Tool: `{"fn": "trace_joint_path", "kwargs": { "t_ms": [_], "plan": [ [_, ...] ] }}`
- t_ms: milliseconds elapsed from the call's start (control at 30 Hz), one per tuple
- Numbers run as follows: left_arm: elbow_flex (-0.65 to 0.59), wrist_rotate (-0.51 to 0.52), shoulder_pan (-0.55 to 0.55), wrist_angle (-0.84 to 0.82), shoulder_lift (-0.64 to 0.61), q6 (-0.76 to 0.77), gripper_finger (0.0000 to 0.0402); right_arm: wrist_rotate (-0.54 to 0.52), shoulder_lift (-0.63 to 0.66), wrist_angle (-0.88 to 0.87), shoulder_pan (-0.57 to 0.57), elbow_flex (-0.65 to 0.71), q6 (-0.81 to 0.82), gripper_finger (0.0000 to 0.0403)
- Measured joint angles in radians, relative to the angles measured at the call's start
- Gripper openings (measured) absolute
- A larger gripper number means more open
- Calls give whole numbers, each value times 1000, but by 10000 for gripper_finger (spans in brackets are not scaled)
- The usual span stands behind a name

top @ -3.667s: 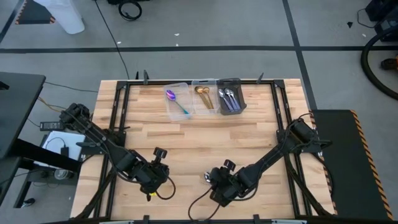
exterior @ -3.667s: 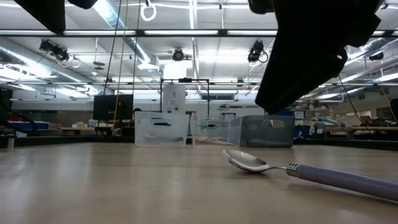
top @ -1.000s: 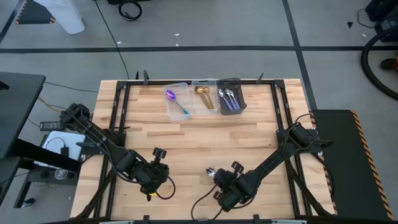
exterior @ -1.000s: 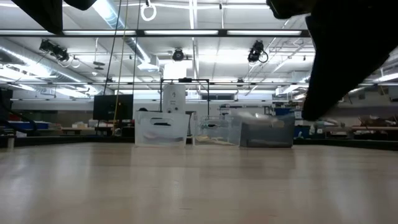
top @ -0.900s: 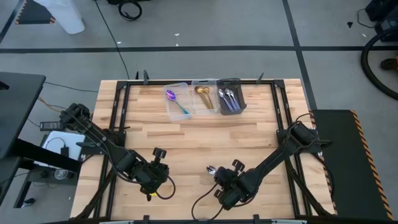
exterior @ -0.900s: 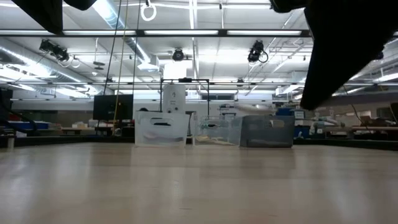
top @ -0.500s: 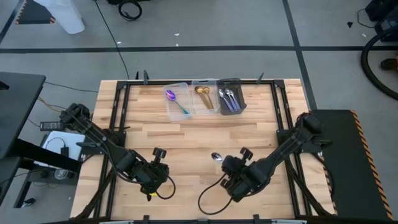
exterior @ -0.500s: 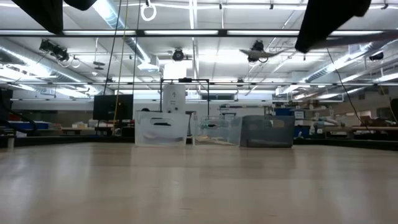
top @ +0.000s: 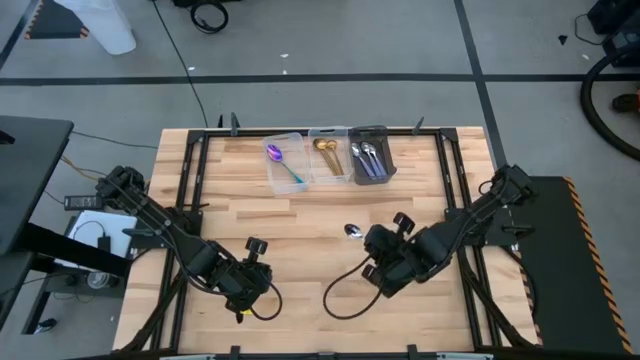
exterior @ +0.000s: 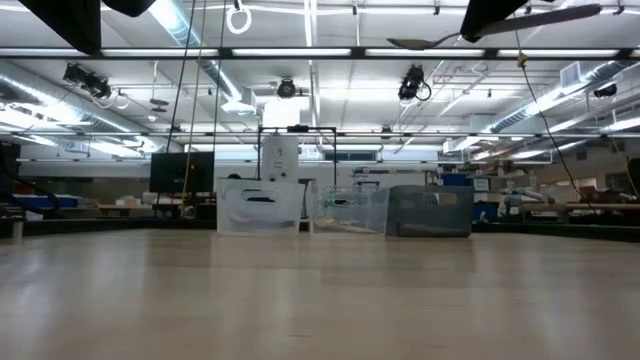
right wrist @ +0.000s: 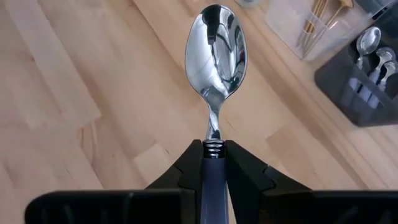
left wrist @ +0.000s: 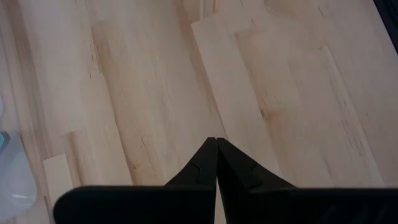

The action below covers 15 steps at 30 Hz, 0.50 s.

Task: Sort silverware by color (type)
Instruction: Put the violet spoon into the black bin

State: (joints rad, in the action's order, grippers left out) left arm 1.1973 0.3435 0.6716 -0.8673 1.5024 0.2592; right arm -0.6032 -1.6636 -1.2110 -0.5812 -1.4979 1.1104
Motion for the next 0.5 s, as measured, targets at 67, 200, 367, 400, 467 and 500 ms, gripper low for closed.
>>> {"fn": "trace_joint_path", "kwargs": {
  "t_ms": [67, 200, 367, 400, 467, 500],
  "plan": [
    [0, 0, 0, 0, 0, 0, 11, 12, 22, 1, 12, 0, -21, 60],
    [0, 0, 0, 1, 0, 0, 11, 27, 73, 0, 36, 0, -65, 60],
    [0, 0, 0, 1, 0, -6, 11, 8, 147, 0, 64, 0, -134, 60],
    [0, 0, 0, 1, 0, -7, 11, -2, 162, 0, 71, 0, -150, 60],
    [0, 0, 0, 1, 0, -8, 11, -19, 192, 0, 86, 0, -184, 60],
    [0, 0, 0, 1, 0, -8, 11, -25, 206, 0, 94, 0, -201, 60]
  ]
}}
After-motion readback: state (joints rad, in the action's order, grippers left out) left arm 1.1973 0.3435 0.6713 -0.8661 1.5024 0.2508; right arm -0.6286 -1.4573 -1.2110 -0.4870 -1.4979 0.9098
